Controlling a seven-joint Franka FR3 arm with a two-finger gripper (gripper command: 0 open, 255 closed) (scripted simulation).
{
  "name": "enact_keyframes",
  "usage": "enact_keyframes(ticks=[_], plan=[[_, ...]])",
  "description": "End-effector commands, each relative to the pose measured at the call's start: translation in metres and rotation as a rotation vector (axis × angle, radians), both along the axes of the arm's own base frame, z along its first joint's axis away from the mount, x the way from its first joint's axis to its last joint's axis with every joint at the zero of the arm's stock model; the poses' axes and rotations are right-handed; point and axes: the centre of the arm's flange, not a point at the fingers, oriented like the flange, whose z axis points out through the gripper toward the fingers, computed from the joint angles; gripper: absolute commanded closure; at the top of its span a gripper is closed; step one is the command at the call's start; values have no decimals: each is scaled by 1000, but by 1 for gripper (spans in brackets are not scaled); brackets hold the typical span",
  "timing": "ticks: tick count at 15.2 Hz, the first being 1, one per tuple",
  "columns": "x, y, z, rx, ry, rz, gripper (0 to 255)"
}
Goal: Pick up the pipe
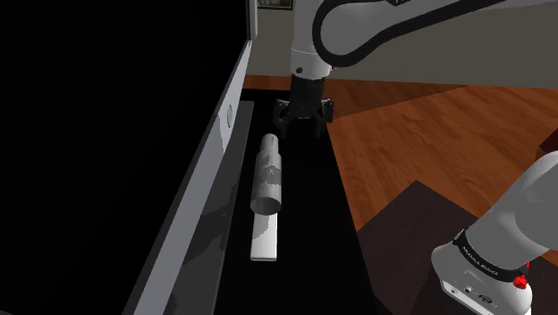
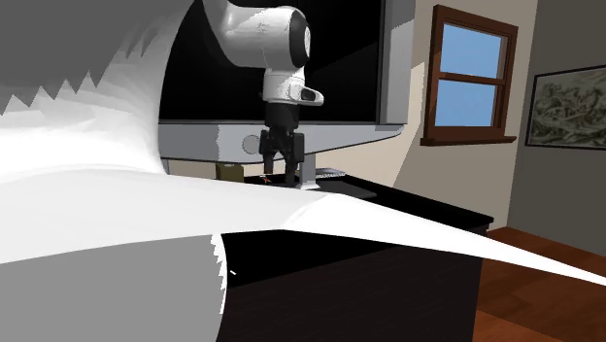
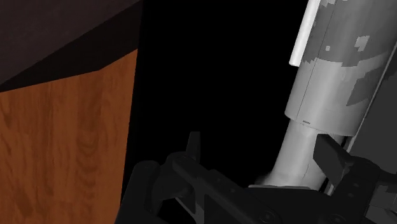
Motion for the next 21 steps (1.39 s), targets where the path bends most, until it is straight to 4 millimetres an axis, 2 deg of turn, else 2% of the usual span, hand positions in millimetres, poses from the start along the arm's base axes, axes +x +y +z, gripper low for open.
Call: enact_keyframes(ticks=[1, 6, 13, 16, 17, 21], plan=[[18, 15, -8, 6, -4, -34, 0], [63, 51, -33, 16, -12, -111, 0], [63, 51, -70, 16, -12, -111, 0], [63, 51, -73, 16, -12, -111, 0], [63, 51, -73, 16, -12, -111, 255], [63, 51, -73, 16, -12, -111, 255]])
